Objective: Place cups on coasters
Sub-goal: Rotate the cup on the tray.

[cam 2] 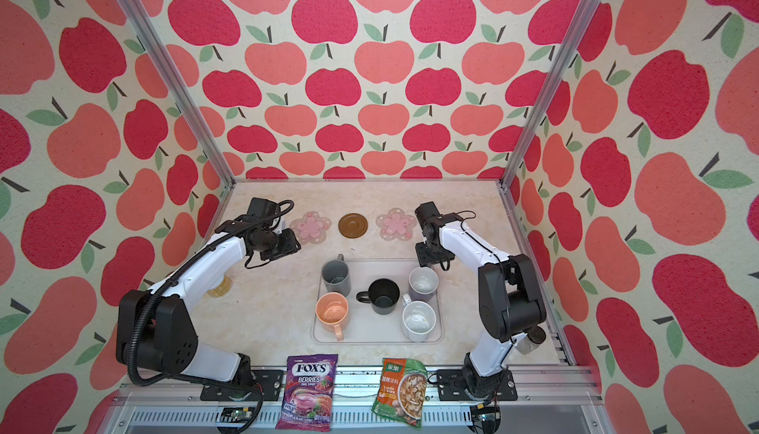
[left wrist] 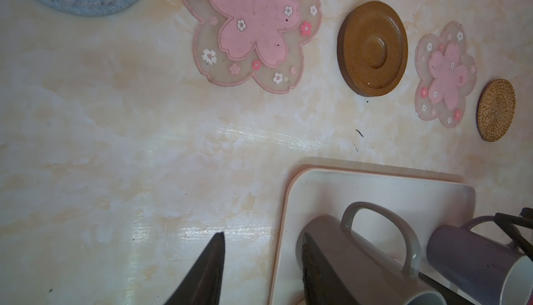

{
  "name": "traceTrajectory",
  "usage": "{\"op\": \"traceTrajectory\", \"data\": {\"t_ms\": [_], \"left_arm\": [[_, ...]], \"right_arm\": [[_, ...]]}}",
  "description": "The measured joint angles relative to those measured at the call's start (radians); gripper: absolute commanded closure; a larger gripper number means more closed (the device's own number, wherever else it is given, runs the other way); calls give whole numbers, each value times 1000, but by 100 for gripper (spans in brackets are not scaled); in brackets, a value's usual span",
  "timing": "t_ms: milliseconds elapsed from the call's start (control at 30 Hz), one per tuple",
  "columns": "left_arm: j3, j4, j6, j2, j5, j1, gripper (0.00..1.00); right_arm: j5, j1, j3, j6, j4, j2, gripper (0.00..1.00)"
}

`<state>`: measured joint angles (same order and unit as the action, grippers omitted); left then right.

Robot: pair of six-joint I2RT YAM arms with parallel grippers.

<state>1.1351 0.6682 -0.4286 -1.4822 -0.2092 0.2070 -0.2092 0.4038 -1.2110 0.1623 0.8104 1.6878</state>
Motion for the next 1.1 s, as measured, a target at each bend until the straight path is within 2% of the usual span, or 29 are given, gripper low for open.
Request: {"op": "traceTrajectory", "data": {"t_ms": [333,767,1100], "left_arm": [[42,16,1,-35,12,32,54],[93,48,13,-71,23,65,54],[113,66,27,-90,45,82,54]], "right_arm": [[13,-53,89,76,3,-69,37],[12,-60,218,172,-9,-185,36],[62,-55,298,209,6,-206,36]]}}
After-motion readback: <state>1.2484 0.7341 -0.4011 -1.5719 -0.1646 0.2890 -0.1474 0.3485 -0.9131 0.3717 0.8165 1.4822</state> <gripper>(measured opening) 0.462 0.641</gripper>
